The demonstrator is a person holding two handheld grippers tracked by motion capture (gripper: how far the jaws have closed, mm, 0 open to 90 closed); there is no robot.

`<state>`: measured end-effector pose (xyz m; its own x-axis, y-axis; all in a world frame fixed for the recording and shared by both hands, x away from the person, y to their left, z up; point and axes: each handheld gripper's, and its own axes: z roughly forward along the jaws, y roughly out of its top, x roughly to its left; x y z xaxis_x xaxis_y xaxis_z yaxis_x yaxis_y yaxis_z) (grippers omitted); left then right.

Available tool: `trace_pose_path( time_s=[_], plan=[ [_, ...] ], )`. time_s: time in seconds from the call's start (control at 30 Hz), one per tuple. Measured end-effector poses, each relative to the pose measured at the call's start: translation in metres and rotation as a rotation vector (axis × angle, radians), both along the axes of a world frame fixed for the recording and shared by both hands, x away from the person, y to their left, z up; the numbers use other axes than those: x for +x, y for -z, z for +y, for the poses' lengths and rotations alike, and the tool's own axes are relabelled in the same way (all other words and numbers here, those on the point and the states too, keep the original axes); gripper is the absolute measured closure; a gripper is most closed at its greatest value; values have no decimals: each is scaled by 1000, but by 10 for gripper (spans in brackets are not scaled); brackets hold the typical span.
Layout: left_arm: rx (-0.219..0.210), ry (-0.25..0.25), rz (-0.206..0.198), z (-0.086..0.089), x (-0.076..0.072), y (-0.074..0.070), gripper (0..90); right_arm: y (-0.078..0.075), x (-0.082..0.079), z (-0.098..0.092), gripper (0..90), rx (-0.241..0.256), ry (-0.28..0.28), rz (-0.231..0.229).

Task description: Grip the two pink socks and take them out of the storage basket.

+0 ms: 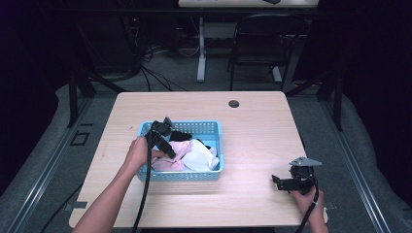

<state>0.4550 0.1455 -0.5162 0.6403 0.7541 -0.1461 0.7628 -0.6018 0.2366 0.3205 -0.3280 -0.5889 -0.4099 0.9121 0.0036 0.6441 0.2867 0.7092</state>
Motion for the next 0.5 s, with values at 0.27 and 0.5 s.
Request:
trace_pose_path(
  time_s=[0.27,0.5],
  plan=[
    [51,43,-26,-9,-2,-5,763,0,0,0,16,-3,-2,-2],
    [53,55,-35,-11,-3,-13,801,0,0,0,16,1,-3,-2]
  ],
)
